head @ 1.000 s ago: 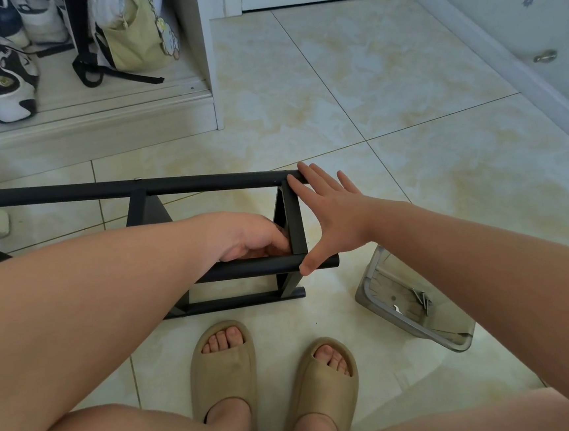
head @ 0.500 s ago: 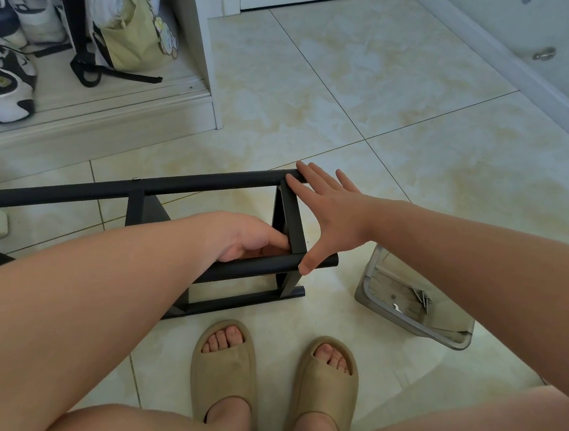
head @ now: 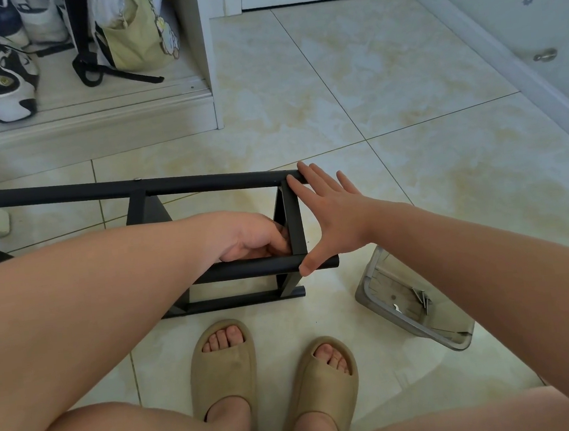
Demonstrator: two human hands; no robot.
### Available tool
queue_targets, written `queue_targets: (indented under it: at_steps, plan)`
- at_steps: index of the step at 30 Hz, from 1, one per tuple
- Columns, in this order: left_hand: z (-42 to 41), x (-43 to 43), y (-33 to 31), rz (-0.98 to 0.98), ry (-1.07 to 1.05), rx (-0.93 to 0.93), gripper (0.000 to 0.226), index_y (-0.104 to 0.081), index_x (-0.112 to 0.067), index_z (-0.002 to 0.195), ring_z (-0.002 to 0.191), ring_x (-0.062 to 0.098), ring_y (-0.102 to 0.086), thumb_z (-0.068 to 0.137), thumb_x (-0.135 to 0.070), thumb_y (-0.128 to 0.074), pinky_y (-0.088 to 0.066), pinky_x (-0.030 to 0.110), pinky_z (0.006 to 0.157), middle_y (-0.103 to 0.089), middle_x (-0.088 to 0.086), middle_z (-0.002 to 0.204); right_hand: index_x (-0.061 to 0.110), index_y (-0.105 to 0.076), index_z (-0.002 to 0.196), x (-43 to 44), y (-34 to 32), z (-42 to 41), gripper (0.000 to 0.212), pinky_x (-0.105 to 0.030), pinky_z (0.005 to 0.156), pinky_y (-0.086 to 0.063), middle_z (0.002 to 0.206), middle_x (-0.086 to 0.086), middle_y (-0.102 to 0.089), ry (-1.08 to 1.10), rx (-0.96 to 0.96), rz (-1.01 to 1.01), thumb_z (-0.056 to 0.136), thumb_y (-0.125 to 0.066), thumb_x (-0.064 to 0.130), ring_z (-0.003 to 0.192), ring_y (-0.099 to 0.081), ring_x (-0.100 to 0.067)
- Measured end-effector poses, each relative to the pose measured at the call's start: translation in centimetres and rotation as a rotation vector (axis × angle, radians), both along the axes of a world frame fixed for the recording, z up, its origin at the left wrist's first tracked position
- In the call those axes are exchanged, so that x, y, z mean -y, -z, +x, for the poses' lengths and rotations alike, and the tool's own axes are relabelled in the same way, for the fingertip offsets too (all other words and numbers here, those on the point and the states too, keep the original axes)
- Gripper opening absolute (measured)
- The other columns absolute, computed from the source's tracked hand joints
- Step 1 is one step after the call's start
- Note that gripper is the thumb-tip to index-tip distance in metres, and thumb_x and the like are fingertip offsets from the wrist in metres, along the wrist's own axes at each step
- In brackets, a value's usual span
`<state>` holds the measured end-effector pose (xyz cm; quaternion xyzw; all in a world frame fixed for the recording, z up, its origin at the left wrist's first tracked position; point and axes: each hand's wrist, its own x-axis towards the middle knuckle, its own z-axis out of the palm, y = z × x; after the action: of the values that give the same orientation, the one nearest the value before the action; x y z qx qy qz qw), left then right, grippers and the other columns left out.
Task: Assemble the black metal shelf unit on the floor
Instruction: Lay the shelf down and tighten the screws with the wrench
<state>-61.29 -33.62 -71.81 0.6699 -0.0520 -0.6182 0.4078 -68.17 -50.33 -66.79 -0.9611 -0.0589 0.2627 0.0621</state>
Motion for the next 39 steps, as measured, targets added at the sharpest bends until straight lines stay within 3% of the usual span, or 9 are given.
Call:
queue_targets:
  at_steps: [3, 6, 10, 17, 24, 29, 34, 39]
  plan:
    - [0.01, -0.23, 0.03, 0.020, 0.015, -0.039, 0.019, -0.070, -0.009, 0.099, 0.093, 0.025, -0.065, 0.096, -0.004, -0.053, -0.049, 0.040, 0.100, -0.072, 0.010, 0.097, 0.022, 0.022, 0.158, 0.02, -0.05, 0.01, 0.155, -0.050, 0.122, 0.017, 0.163, -0.002, 0.034, -0.001, -0.002, 0.000, 0.054, -0.073, 0.087, 0.150, 0.032, -0.018]
    - [0.02, -0.24, 0.17, 0.060, 0.035, -0.047, 0.016, -0.072, -0.009, 0.102, 0.082, 0.020, -0.068, 0.097, -0.015, -0.057, -0.054, 0.033, 0.085, -0.074, 0.007, 0.092, 0.022, 0.022, 0.158, -0.02, -0.07, -0.02, 0.155, -0.050, 0.122, 0.017, 0.163, -0.002, 0.034, -0.002, -0.002, 0.000, 0.054, -0.073, 0.087, 0.149, 0.033, -0.018]
    - [0.03, 0.09, 0.07, 0.111, 0.047, -0.007, 0.013, -0.072, -0.010, 0.095, 0.071, 0.018, -0.069, 0.094, -0.010, -0.059, -0.055, 0.028, 0.072, -0.075, 0.005, 0.079, 0.022, 0.022, 0.158, -0.08, 0.02, -0.15, 0.156, -0.049, 0.121, 0.018, 0.163, -0.002, 0.034, -0.005, 0.006, 0.001, 0.053, -0.073, 0.087, 0.149, 0.033, -0.018]
    - [0.08, 0.18, -0.09, 0.047, 0.022, -0.008, 0.018, -0.070, -0.005, 0.098, 0.093, 0.026, -0.067, 0.092, 0.004, -0.055, -0.050, 0.041, 0.103, -0.074, 0.011, 0.090, 0.022, 0.023, 0.158, -0.04, 0.07, -0.20, 0.156, -0.048, 0.121, 0.018, 0.163, -0.001, 0.034, -0.005, 0.009, 0.006, 0.054, -0.073, 0.088, 0.149, 0.033, -0.018]
    - [0.04, -0.05, 0.13, -0.027, 0.021, 0.010, 0.022, -0.069, -0.005, 0.097, 0.091, 0.025, -0.070, 0.091, 0.009, -0.053, -0.053, 0.038, 0.098, -0.074, 0.011, 0.092, 0.022, 0.023, 0.158, -0.02, -0.16, -0.12, 0.155, -0.048, 0.121, 0.018, 0.163, -0.001, 0.035, -0.002, 0.000, 0.008, 0.055, -0.074, 0.086, 0.149, 0.033, -0.017]
    - [-0.04, -0.16, 0.21, -0.052, 0.019, 0.031, 0.024, -0.068, -0.004, 0.100, 0.100, 0.029, -0.068, 0.091, 0.011, -0.052, -0.051, 0.040, 0.101, -0.072, 0.015, 0.103, 0.022, 0.023, 0.157, -0.08, -0.20, -0.15, 0.155, -0.048, 0.121, 0.018, 0.162, -0.002, 0.035, -0.003, -0.003, 0.006, 0.055, -0.074, 0.086, 0.149, 0.033, -0.018]
    - [-0.27, -0.12, 0.14, -0.063, 0.038, 0.033, 0.027, -0.067, -0.005, 0.104, 0.097, 0.026, -0.070, 0.091, 0.011, -0.050, -0.051, 0.039, 0.101, -0.074, 0.011, 0.098, 0.021, 0.023, 0.158, -0.10, -0.22, -0.20, 0.155, -0.050, 0.122, 0.017, 0.163, -0.002, 0.035, -0.006, 0.000, 0.001, 0.055, -0.073, 0.086, 0.149, 0.032, -0.019]
    - [-0.34, -0.06, 0.23, -0.051, 0.015, 0.015, 0.031, -0.065, -0.005, 0.111, 0.112, 0.034, -0.065, 0.091, 0.012, -0.049, -0.046, 0.045, 0.108, -0.070, 0.018, 0.113, 0.022, 0.023, 0.158, -0.13, -0.19, -0.18, 0.155, -0.049, 0.121, 0.018, 0.162, -0.002, 0.035, -0.005, -0.002, -0.003, 0.055, -0.073, 0.087, 0.149, 0.033, -0.018]
